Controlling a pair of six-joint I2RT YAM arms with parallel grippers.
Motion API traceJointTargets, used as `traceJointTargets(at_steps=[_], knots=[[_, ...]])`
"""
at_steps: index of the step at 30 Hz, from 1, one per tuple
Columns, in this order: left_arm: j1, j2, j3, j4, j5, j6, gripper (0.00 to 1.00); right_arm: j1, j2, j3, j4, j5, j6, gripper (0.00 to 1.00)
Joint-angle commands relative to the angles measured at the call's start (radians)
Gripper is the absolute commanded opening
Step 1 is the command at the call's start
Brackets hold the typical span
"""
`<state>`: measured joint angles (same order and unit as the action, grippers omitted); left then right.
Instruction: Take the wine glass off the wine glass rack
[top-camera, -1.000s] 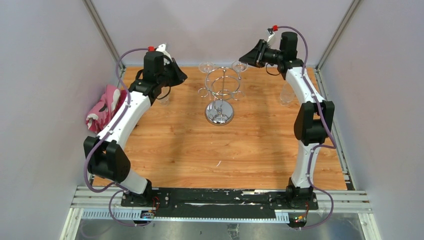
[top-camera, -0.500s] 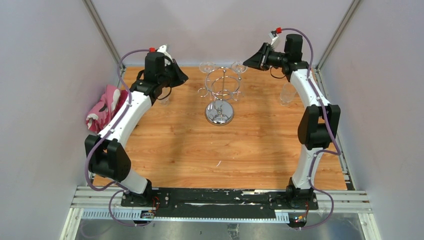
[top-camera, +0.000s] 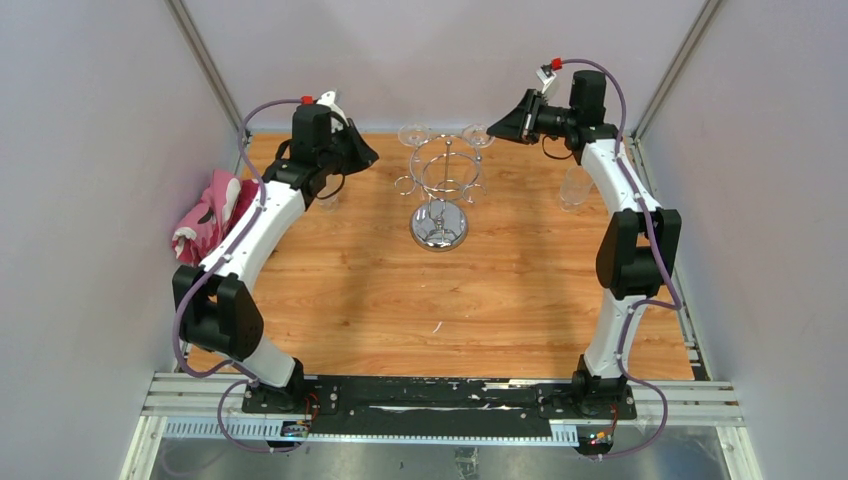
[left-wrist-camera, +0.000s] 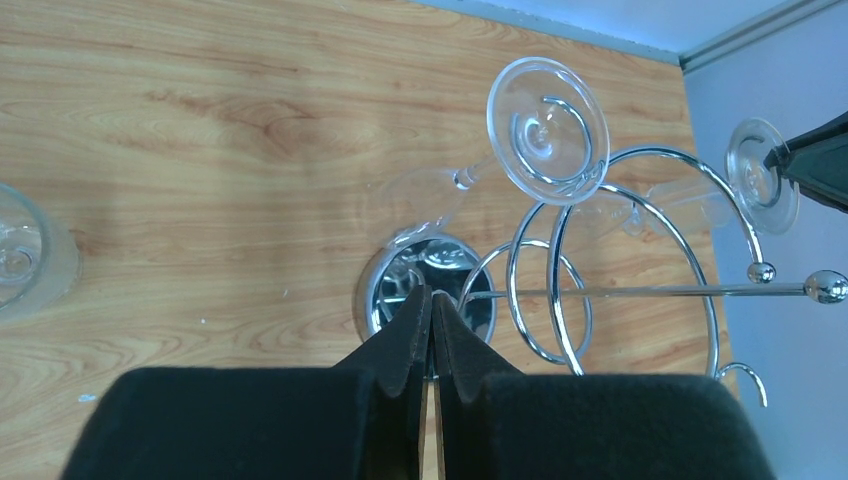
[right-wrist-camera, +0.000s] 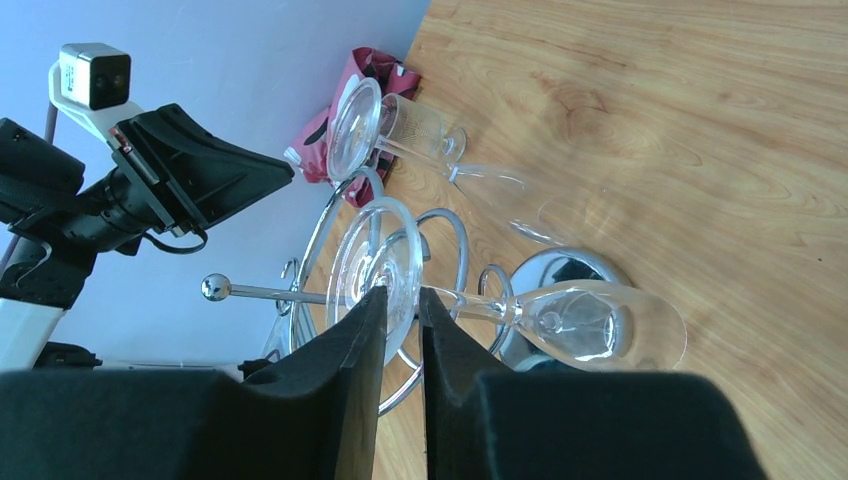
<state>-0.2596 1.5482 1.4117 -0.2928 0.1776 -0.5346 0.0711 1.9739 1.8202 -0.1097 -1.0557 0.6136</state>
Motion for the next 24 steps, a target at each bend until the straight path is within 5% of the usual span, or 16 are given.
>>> traceJointTargets(at_steps=[1,10,16,24], knots=[[-0.005,0.014,0.008,0.015,0.016,-0.007,0.07,-0.009,-0.030,-0.012,0.042,-0.071,0.021,0.23],[-0.006,0.015,0.006,0.020,0.024,-0.010,0.07,-0.007,0.023,0.053,0.065,-0.107,0.062,0.24],[-0.006,0.017,0.005,0.022,0.031,-0.013,0.07,-0.007,0.098,0.194,-0.072,-0.118,0.001,0.24],[-0.006,0.038,0.007,0.030,0.040,-0.019,0.07,-0.005,0.108,0.176,-0.112,-0.153,-0.043,0.23]])
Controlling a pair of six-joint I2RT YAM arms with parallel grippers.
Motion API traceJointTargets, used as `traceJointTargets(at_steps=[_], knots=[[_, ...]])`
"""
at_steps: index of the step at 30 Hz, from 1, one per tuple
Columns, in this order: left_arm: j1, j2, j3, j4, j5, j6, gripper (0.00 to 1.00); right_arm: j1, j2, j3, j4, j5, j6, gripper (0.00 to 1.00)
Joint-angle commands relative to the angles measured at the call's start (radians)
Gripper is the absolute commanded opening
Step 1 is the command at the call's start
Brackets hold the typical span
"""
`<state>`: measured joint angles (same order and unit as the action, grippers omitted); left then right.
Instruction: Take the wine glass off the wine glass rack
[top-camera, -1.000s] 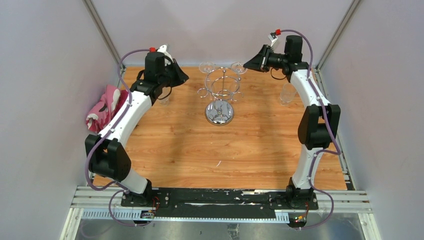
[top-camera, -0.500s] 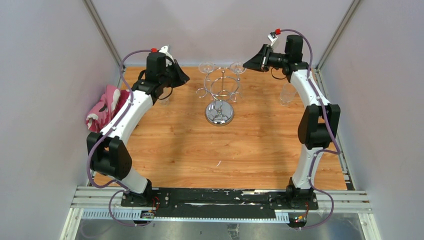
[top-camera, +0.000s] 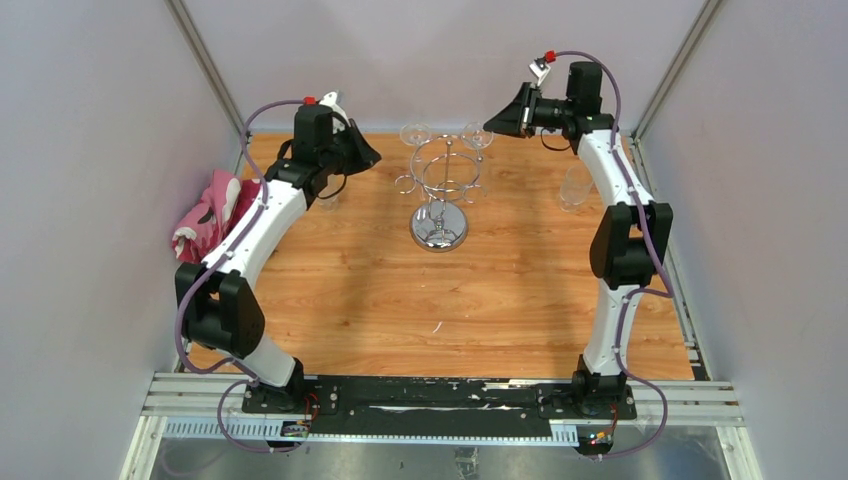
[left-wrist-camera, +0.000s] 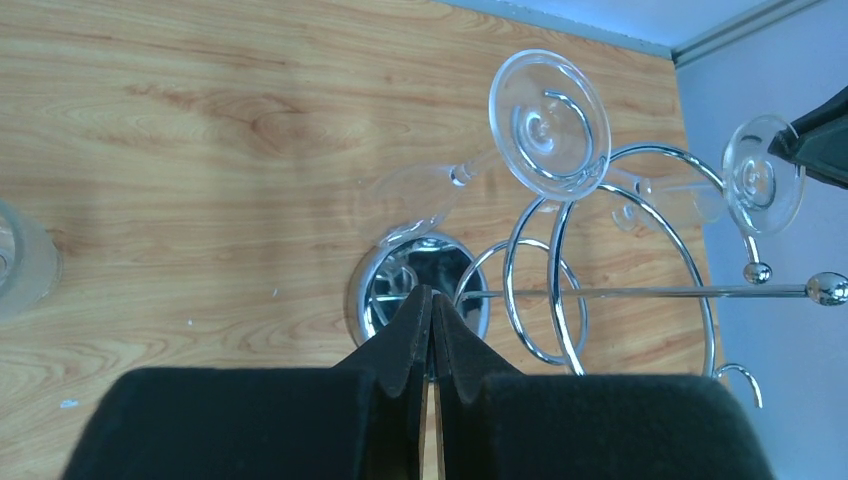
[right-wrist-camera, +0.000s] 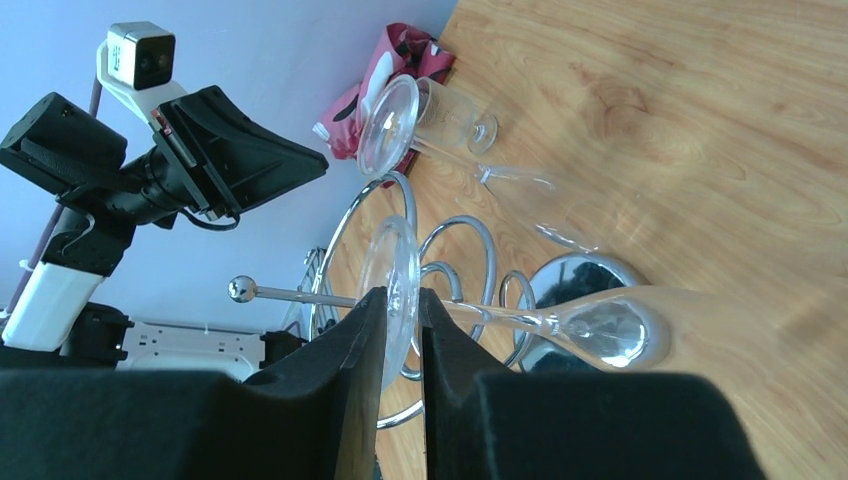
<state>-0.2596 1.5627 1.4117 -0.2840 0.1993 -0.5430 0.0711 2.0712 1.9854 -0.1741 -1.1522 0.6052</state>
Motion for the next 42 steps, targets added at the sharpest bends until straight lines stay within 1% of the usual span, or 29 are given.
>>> traceJointTargets(at_steps=[1,6,15,17,20,23,24,29,33,42], knots=[[-0.006,0.027,0.008,0.022,0.021,-0.011,0.07,-0.005,0.008,0.007,-0.055,-0.060,-0.042,0.23],[-0.006,0.037,0.015,0.029,0.030,-0.017,0.07,-0.002,-0.019,-0.021,-0.098,-0.075,-0.103,0.22],[-0.005,0.040,0.017,0.028,0.041,-0.015,0.07,0.007,-0.027,-0.029,-0.094,-0.117,-0.116,0.23],[-0.006,0.041,0.017,0.028,0.043,-0.016,0.07,0.013,-0.029,-0.028,-0.097,-0.120,-0.119,0.21],[-0.006,0.045,0.018,0.029,0.047,-0.016,0.07,0.025,-0.028,-0.019,-0.101,-0.127,-0.125,0.15],[-0.005,0.045,0.019,0.028,0.050,-0.014,0.06,0.028,-0.019,-0.001,-0.109,-0.111,-0.124,0.02],[-0.005,0.044,0.019,0.028,0.051,-0.014,0.06,0.028,-0.011,0.013,-0.115,-0.109,-0.124,0.00],[-0.004,0.043,0.020,0.022,0.053,-0.010,0.06,0.028,0.008,0.082,-0.134,-0.089,-0.111,0.00],[-0.004,0.046,0.022,0.021,0.054,-0.011,0.06,0.017,0.005,0.113,-0.134,-0.047,-0.055,0.00],[-0.004,0.045,0.023,0.024,0.067,-0.017,0.06,-0.047,-0.032,0.055,-0.136,0.064,0.018,0.00]])
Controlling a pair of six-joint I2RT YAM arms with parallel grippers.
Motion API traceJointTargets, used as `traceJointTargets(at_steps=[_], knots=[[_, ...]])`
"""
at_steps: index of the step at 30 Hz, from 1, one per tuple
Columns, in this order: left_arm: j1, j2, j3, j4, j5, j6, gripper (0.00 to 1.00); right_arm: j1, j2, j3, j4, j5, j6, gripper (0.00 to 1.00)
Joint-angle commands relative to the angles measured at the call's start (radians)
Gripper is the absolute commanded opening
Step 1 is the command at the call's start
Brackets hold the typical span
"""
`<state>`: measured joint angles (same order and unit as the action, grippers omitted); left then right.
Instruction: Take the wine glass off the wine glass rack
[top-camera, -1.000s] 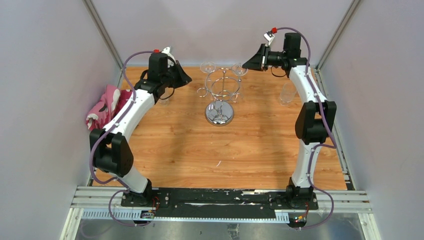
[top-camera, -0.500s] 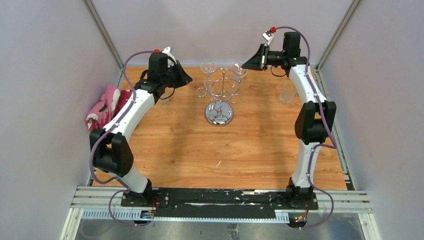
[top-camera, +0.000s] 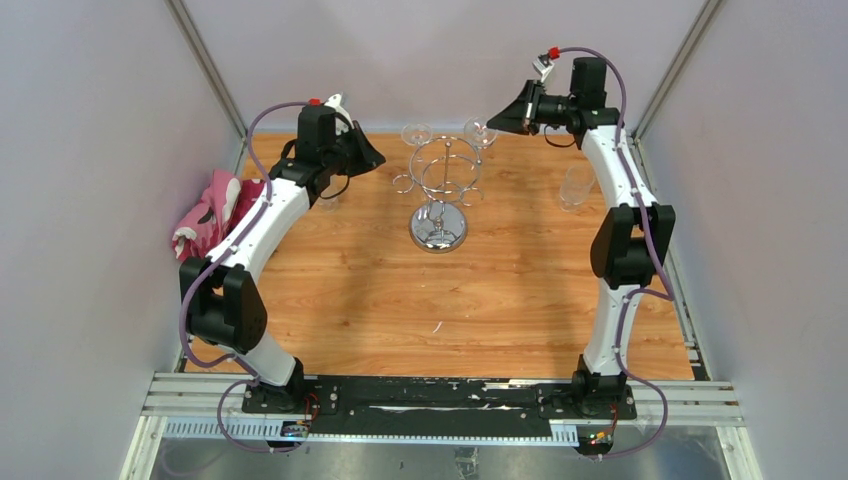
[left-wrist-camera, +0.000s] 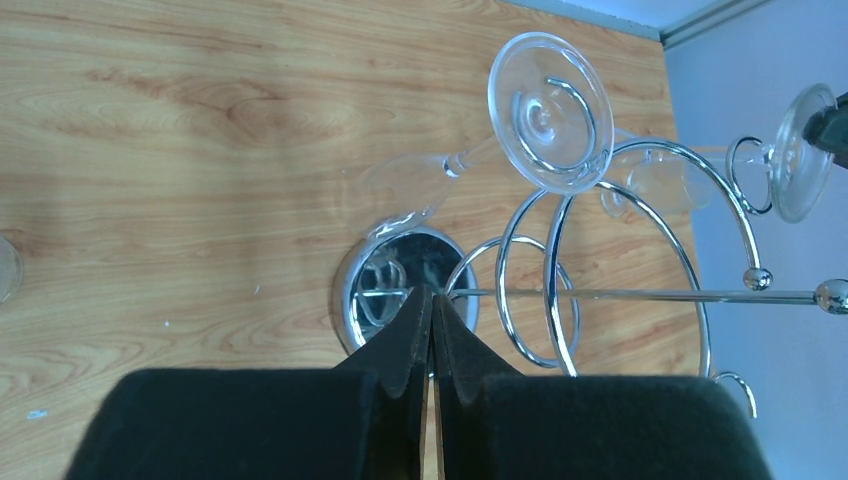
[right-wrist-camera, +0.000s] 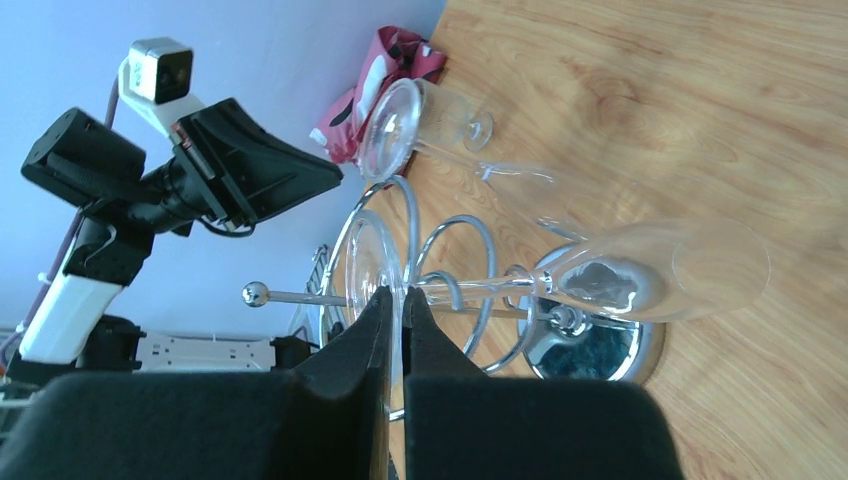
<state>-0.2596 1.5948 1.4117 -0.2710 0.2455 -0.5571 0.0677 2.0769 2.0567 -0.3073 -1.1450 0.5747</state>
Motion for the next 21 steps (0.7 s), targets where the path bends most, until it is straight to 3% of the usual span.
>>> traceJointTargets(at_steps=[1,14,21], knots=[[-0.004,0.014,0.022,0.011,0.023,-0.003,0.06,-0.052,-0.037,-0.017,-0.003,0.064,0.052,0.00],[-0.004,-0.003,0.005,0.018,0.007,0.004,0.06,-0.131,-0.103,-0.046,0.043,0.132,0.073,0.00],[-0.003,-0.139,-0.093,0.159,-0.049,0.022,0.07,-0.140,-0.324,-0.158,0.047,0.207,0.030,0.00]])
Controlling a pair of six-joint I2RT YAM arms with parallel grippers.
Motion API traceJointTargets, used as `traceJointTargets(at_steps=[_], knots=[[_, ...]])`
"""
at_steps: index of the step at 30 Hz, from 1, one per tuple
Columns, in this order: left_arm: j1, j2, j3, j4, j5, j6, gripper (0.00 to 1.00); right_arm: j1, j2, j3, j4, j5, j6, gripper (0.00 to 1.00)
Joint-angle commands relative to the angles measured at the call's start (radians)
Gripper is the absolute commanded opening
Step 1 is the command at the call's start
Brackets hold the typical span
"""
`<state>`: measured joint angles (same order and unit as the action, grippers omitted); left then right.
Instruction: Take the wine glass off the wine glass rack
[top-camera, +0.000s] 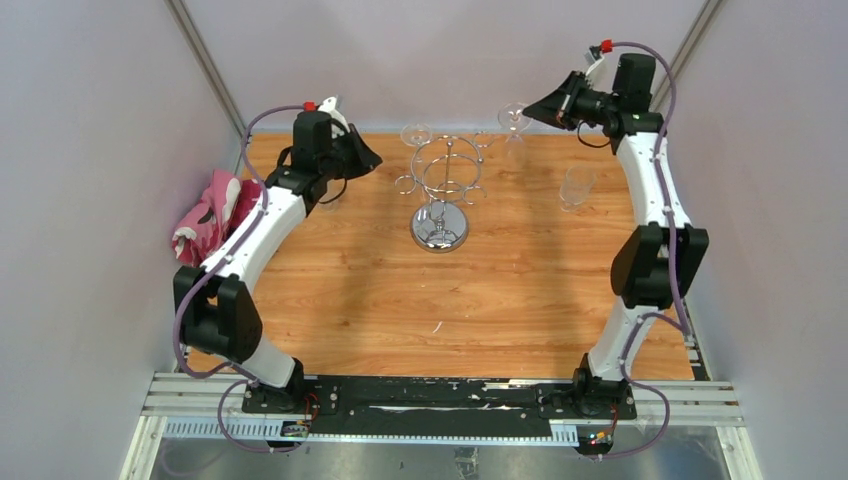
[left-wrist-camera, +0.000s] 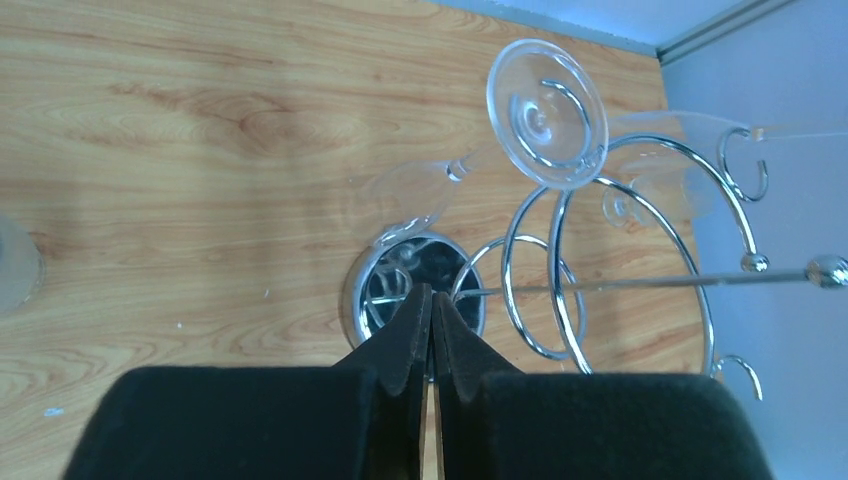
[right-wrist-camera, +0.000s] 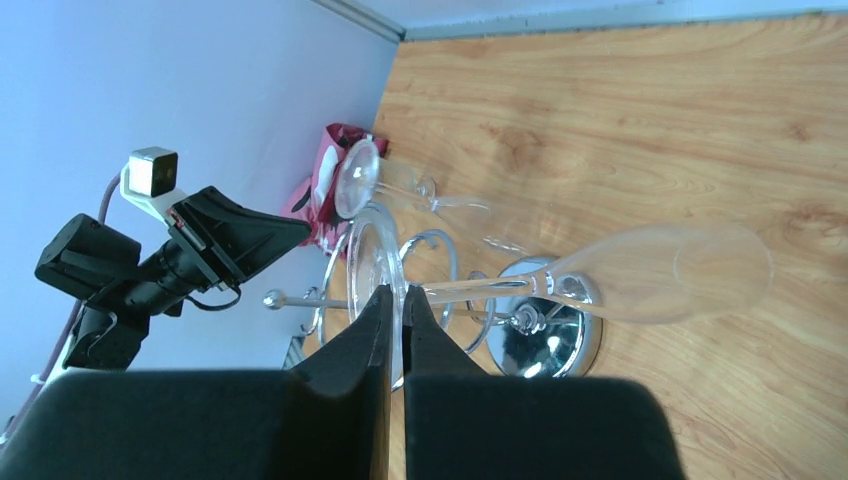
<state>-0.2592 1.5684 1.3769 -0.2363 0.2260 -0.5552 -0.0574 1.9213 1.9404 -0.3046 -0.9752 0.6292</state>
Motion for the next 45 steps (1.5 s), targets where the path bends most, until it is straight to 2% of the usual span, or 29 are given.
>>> traceJointTargets(at_steps=[1,6,8,10,14,17,18,24,26,30,35,45], knots=[[-0.004,-0.140,-0.085,0.168,-0.017,0.020,0.08,-0.015,-0.220,-0.067,0.044,0.052,-0.037,0.00],[0.007,-0.239,-0.208,0.457,0.139,-0.073,0.19,-0.013,-0.514,-0.214,0.067,0.108,-0.057,0.00],[0.010,-0.236,-0.209,0.550,0.224,-0.138,0.23,-0.013,-0.608,-0.253,0.097,0.090,-0.034,0.00],[0.011,-0.214,-0.217,0.725,0.335,-0.241,0.26,-0.012,-0.695,-0.298,0.173,0.057,0.025,0.00],[0.017,-0.105,-0.239,1.298,0.472,-0.611,0.39,-0.002,-0.805,-0.335,0.348,-0.028,0.196,0.00],[0.021,0.082,-0.173,1.788,0.495,-1.007,0.43,0.009,-0.847,-0.347,0.476,-0.074,0.320,0.00],[0.020,0.125,-0.137,1.826,0.503,-1.062,0.44,0.014,-0.857,-0.364,0.555,-0.085,0.376,0.00],[0.007,0.195,-0.056,1.829,0.536,-1.026,0.47,0.053,-0.874,-0.419,0.850,-0.091,0.613,0.00],[0.003,0.182,-0.044,1.827,0.543,-1.018,0.52,0.120,-0.863,-0.453,0.967,-0.071,0.681,0.00],[-0.002,0.162,-0.027,1.828,0.566,-1.027,0.61,0.226,-0.815,-0.448,0.963,-0.042,0.654,0.00],[-0.003,0.130,-0.081,1.827,0.575,-1.025,0.63,0.322,-0.755,-0.425,0.975,-0.020,0.635,0.00],[-0.005,0.092,-0.154,1.827,0.590,-1.022,0.63,0.360,-0.743,-0.382,0.898,0.004,0.542,0.00]])
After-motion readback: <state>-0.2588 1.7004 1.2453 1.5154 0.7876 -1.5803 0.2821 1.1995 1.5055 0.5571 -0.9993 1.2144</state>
